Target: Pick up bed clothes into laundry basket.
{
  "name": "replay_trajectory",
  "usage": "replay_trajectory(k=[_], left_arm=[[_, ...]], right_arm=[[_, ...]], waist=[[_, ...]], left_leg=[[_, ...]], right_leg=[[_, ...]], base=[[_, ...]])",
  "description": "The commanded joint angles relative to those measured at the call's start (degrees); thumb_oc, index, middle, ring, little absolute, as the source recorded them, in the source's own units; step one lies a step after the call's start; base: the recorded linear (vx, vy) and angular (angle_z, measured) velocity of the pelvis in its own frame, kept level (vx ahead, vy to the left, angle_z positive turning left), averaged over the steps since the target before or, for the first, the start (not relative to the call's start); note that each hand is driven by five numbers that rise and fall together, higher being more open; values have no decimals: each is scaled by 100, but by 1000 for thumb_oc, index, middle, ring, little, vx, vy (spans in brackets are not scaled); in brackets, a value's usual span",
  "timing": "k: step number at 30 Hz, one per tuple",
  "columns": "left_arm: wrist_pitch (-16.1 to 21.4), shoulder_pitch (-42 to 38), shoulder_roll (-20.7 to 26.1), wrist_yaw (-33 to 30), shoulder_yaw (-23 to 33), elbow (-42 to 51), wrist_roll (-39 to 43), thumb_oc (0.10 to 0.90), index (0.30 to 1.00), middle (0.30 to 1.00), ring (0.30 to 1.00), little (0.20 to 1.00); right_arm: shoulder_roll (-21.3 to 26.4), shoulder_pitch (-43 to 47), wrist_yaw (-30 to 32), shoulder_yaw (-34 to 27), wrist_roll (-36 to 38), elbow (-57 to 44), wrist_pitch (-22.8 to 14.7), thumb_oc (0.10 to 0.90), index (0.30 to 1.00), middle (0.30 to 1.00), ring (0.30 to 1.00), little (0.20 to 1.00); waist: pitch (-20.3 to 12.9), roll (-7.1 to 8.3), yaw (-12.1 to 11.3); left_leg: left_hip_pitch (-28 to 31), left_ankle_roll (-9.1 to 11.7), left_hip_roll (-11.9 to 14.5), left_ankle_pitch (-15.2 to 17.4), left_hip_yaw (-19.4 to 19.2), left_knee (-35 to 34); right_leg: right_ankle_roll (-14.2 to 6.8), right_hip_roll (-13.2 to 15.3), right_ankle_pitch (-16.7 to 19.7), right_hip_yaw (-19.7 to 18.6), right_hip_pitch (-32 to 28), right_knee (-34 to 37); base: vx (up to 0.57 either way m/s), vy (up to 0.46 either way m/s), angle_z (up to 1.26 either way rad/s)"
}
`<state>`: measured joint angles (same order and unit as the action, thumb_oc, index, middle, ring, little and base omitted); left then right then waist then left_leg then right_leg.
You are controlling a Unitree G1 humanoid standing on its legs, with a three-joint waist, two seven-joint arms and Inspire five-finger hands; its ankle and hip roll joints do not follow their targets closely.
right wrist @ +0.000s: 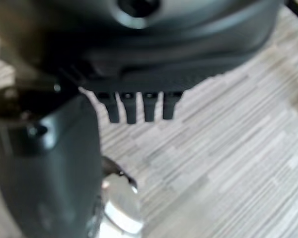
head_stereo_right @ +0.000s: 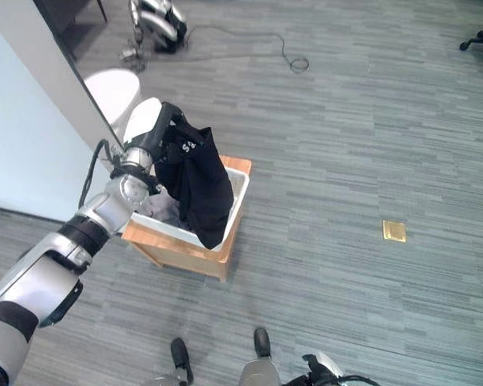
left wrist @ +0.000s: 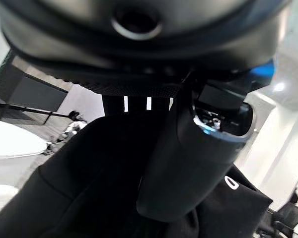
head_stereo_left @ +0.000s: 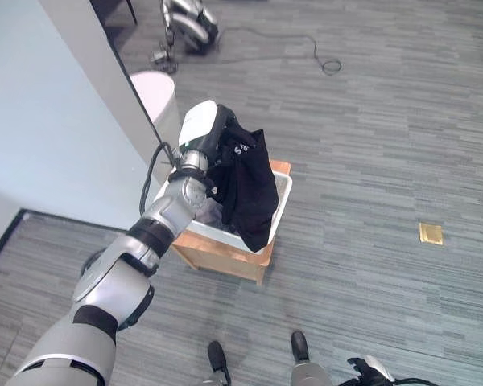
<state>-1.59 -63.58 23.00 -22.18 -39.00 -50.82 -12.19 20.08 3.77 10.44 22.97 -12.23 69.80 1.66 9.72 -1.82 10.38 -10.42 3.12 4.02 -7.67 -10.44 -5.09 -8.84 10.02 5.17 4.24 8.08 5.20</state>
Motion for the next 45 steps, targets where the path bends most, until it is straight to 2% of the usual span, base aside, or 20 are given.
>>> replay_trajectory(k=[1,5,6,7,9,10,15,20,25,26,27,29,30,33,35,36,37,38,39,45], left_arm=[[178,-1892,346,-556,444,-194,-349,400,300,300,300,300],[122,-1988,343,-496,324,-474,-629,400,300,300,300,300],[123,-1927,340,-472,267,-506,-730,682,724,724,724,724],[124,-1927,339,-473,266,-507,-732,800,900,900,900,900],[122,-1775,330,-429,205,-441,-912,800,900,900,900,900],[32,-1388,315,-468,318,-10,-1217,800,900,900,900,900],[-10,-1223,265,-461,448,17,-1211,800,900,900,900,900],[246,-584,248,-456,904,925,-475,800,900,900,900,900],[682,401,326,-444,1426,2610,290,800,900,900,900,900],[664,438,338,-433,1443,2653,289,800,900,900,900,900],[801,812,361,-402,1637,3279,468,800,900,900,900,900],[879,1039,405,-356,1758,3621,563,800,900,900,900,900],[998,1423,426,-265,1924,4176,692,800,900,900,900,900],[1104,1936,490,-115,2089,4726,754,800,900,900,900,900],[1290,3045,492,129,2394,5509,988,800,900,900,900,900],[1286,3054,493,132,2399,5517,988,800,900,900,900,900],[1403,3658,415,234,2554,5739,1196,800,900,900,900,900],[1394,3697,417,247,2571,5771,1202,800,900,900,900,900],[1439,4097,354,337,2630,5889,1328,800,900,900,900,900],[1493,4877,396,547,2713,6238,1455,800,900,900,900,900]], right_arm=[[292,164,139,49,216,166,10,800,900,900,900,900],[266,209,108,70,401,137,-83,800,900,900,900,900],[267,220,111,45,486,129,-120,800,900,900,900,900],[265,221,112,45,488,131,-121,800,900,900,900,900],[237,280,110,13,589,141,-152,800,900,900,900,900],[164,234,26,186,601,-173,-280,800,900,900,900,900],[194,-276,32,103,458,-304,-387,800,900,900,900,900],[131,-314,-1,14,432,-317,-335,800,900,900,900,900],[-28,-181,-20,-129,554,-448,-247,800,900,900,900,900],[-24,-188,-20,-118,554,-448,-246,800,900,900,900,900],[-103,-173,-8,-145,573,-520,-224,800,900,900,900,900],[-155,-164,-9,-143,569,-585,-222,800,900,900,900,900],[-224,-166,15,-178,577,-735,-217,800,900,900,900,900],[-248,-121,55,-249,634,-914,-221,800,900,900,900,900],[-292,22,162,-404,733,-1148,-219,800,900,900,900,900],[-290,19,162,-400,733,-1150,-219,800,900,900,900,900],[-324,68,216,-465,724,-1351,-240,800,900,900,900,900],[-320,51,217,-453,722,-1360,-236,800,900,900,900,900],[-316,101,290,-499,730,-1530,-264,800,900,900,900,900],[-104,182,497,-655,677,-2145,-338,800,900,900,900,900]], waist=[[413,120,-139],[616,192,-133],[682,211,-135],[682,212,-134],[728,219,-146],[753,222,-236],[748,251,-185],[545,201,-266],[254,113,-430],[252,111,-420],[161,87,-498],[123,76,-533],[52,58,-612],[-16,54,-711],[-95,29,-885],[-97,28,-881],[-133,11,-992],[-142,7,-984],[-175,6,-1066],[-250,13,-1241]], left_leg=[[191,194,179,201,-111,9],[63,184,170,153,-95,9],[26,182,158,137,-86,9],[25,182,158,136,-84,9],[6,181,150,134,-90,9],[4,159,128,144,-59,9],[92,158,120,175,-90,9],[301,139,91,229,-36,9],[558,128,47,291,64,9],[569,128,46,295,65,9],[670,134,46,323,101,9],[709,138,41,333,129,9],[779,146,47,351,173,9],[870,156,53,369,215,9],[980,158,49,401,276,9],[982,158,49,401,277,9],[1032,159,49,406,304,9],[1040,160,50,410,303,9],[1072,157,50,407,336,9],[1115,153,57,401,431,9]], right_leg=[[-294,113,168,284,-152,-27],[-289,128,218,285,-6,-57],[-287,137,228,296,23,-66],[-287,137,229,297,24,-66],[-287,153,228,305,42,-76],[-276,163,215,307,38,-87],[-272,163,185,267,-15,-97],[-243,144,91,305,-240,-103],[-233,138,-24,390,-597,-80],[-233,138,-28,393,-609,-79],[-231,140,-76,434,-760,-62],[-230,135,-94,451,-817,-55],[-221,130,-131,481,-917,-45],[-213,125,-161,533,-1044,-39],[-196,118,-212,591,-1197,-26],[-196,118,-212,592,-1199,-26],[-188,110,-231,632,-1260,-22],[-188,109,-233,631,-1268,-22],[-174,93,-249,663,-1320,-20],[-148,63,-273,743,-1428,-20]], base=[[-97,29,-2],[-77,12,1],[-37,-2,-1],[-58,6,-1],[-22,1,0],[-31,-3,0],[-28,-2,5],[36,-40,4],[87,-30,7],[78,-26,7],[82,-25,11],[72,-26,6],[62,-32,1],[54,-36,13],[57,-37,10],[52,-9,5],[39,-6,10],[70,-26,11],[36,-29,6],[29,-27,11]])
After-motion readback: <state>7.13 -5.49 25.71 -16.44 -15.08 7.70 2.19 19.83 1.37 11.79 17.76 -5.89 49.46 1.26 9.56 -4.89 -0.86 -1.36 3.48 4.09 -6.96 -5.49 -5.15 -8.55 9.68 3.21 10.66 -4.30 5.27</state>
